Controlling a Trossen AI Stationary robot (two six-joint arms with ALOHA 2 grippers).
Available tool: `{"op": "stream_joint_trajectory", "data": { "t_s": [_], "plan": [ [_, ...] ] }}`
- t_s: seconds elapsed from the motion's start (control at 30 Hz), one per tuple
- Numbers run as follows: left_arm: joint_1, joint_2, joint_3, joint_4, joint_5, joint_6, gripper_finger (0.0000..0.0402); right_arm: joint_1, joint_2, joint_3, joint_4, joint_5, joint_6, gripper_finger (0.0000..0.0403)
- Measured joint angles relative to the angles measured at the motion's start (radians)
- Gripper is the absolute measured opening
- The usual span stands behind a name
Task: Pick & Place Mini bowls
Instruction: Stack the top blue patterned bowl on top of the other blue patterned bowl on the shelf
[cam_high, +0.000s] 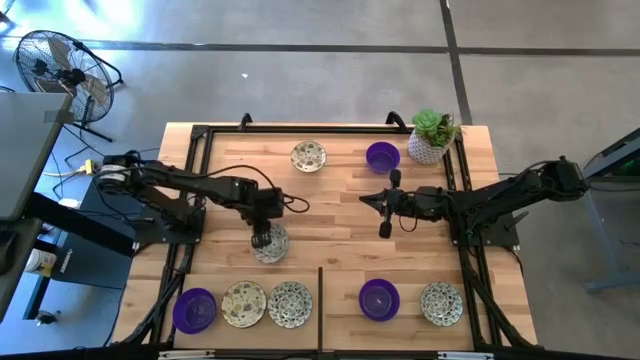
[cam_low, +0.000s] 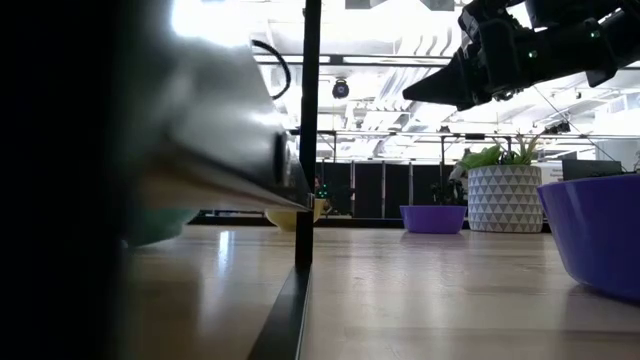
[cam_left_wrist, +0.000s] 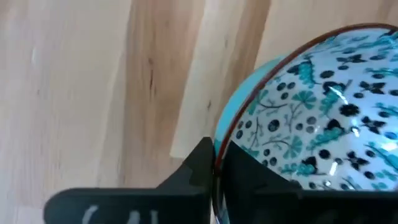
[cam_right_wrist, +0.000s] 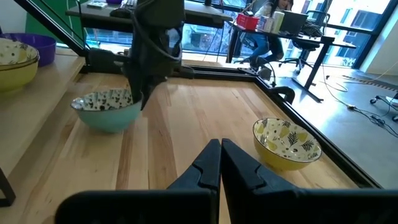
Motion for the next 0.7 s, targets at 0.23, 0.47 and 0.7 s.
{"op": "stream_joint_trajectory", "data": {
  "t_s": [0.23, 0.47, 0.7],
  "plan": [
    [0.048, -0.059, 0.154, -0.221, 0.016, 0.046, 0.0013, 0.000, 0.000, 0.000, 0.000, 0.001, 0.002, 0.0000],
    [0.023, -0.075, 0.426, -0.438, 0.060, 0.026, 0.0012, 0.000, 0.000, 0.000, 0.000, 0.004, 0.000, 0.0000],
    [-0.087, -0.048, 0.604, -0.473, 0.063, -0.143, 0.0013, 0.000, 0.000, 0.000, 0.000, 0.005, -0.002, 0.0000]
  ]
}}
